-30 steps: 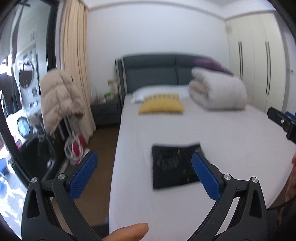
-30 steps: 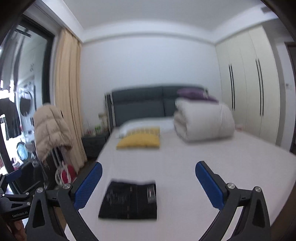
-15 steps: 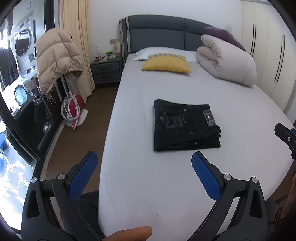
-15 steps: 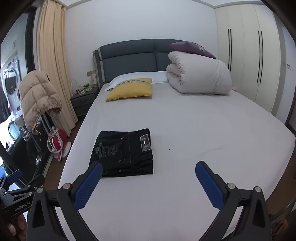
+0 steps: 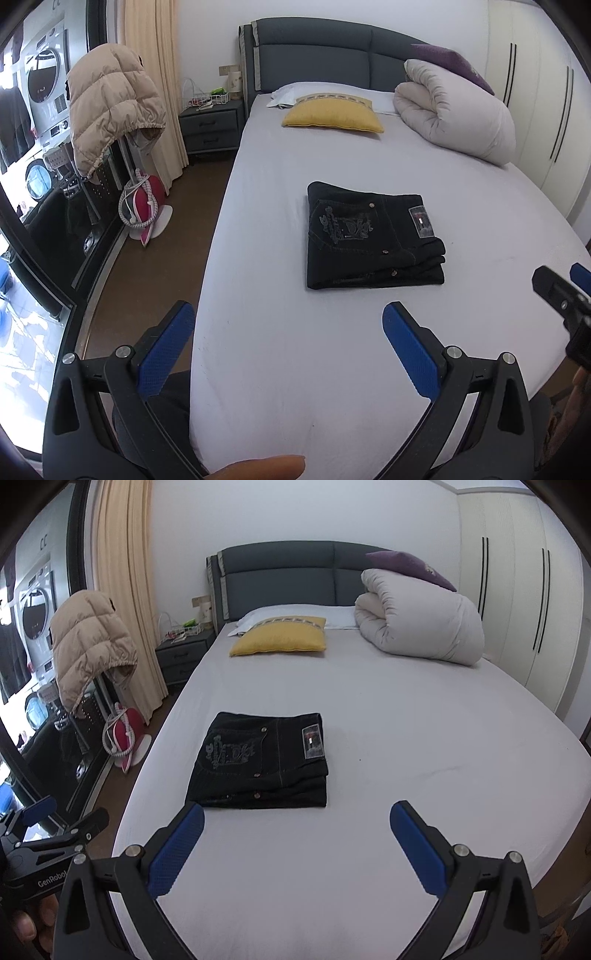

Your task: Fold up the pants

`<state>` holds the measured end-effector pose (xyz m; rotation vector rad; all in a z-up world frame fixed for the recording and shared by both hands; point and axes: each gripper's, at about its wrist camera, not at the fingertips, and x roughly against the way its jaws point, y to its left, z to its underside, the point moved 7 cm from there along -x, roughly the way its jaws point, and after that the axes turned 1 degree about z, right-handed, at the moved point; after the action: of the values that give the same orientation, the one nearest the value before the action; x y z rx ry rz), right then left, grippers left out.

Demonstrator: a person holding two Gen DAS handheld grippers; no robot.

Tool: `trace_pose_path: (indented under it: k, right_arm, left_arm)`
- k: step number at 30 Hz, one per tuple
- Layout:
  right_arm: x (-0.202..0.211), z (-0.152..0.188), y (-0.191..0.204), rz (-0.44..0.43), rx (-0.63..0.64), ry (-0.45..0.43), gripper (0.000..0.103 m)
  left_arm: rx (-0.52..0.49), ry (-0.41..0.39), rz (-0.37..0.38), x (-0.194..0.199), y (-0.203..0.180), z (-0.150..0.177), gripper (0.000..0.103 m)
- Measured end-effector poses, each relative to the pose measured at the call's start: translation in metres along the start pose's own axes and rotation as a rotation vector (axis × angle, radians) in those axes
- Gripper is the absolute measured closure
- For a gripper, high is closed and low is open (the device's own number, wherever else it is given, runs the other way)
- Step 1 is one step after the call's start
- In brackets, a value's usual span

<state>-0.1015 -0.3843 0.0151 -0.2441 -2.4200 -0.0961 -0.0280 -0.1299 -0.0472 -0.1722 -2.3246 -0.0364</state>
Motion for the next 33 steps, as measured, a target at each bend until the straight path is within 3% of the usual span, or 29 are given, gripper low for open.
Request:
trace_pose_path:
  k: [33]
  right_arm:
    - [-0.01, 0.014, -0.002, 0.003, 0.0, 0.058, 0.0]
  left_arm:
    - [0.004, 0.032, 0.006, -0.013, -0.001, 0.007, 0.0]
